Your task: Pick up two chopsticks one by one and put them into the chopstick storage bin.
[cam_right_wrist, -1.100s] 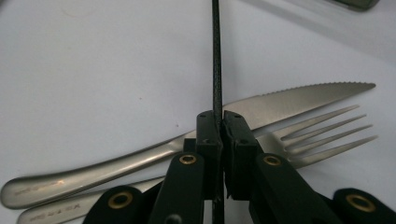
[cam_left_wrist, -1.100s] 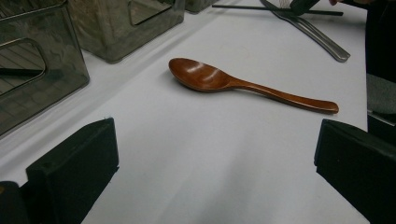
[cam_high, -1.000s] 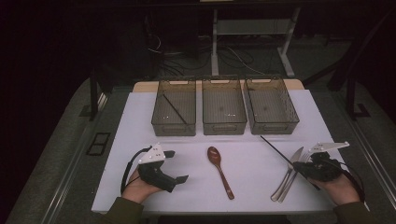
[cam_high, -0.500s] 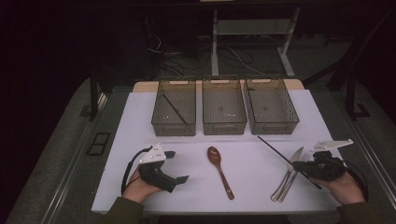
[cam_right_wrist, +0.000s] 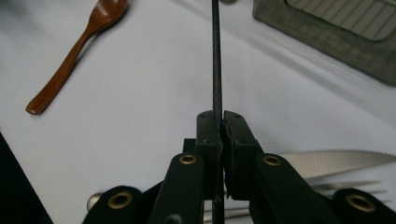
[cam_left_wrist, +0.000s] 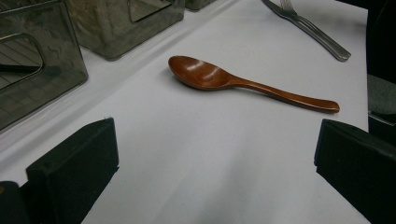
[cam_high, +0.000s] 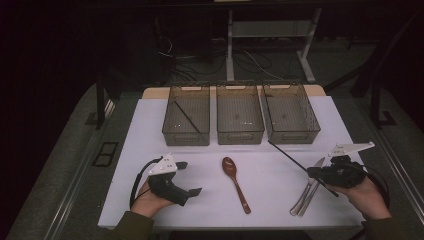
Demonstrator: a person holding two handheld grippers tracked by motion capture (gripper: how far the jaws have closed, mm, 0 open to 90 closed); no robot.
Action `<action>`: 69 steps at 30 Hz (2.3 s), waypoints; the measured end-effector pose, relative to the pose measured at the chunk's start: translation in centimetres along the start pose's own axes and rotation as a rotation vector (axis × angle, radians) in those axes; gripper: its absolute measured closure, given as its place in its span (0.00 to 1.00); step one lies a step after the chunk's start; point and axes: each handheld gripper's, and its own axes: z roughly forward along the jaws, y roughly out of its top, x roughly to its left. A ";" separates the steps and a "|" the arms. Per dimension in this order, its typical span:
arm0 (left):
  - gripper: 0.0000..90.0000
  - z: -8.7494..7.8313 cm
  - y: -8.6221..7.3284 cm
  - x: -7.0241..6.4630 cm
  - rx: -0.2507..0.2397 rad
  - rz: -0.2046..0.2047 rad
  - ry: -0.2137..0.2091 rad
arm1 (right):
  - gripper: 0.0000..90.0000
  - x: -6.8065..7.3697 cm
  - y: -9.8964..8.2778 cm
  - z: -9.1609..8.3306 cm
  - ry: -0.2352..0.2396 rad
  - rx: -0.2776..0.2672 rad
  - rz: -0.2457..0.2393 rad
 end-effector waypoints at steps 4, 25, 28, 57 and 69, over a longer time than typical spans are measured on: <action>0.00 0.1 0.0 0.0 0.004 -0.001 0.000 | 0.95 0.3 0.8 0.2 0.005 -0.009 -0.020; 0.00 0.2 0.0 -0.1 0.002 -0.003 -0.006 | 0.95 2.0 5.4 2.6 0.045 -0.034 -0.048; 0.00 0.2 0.0 -0.1 0.001 -0.004 -0.004 | 0.95 2.3 6.1 3.0 0.040 -0.030 -0.053; 0.00 0.1 0.0 -0.2 -0.003 -0.002 0.002 | 0.95 5.6 14.0 7.8 0.074 -0.019 -0.065; 0.00 0.1 0.0 -0.2 -0.009 -0.004 0.001 | 0.95 7.1 17.8 10.2 0.071 0.003 -0.064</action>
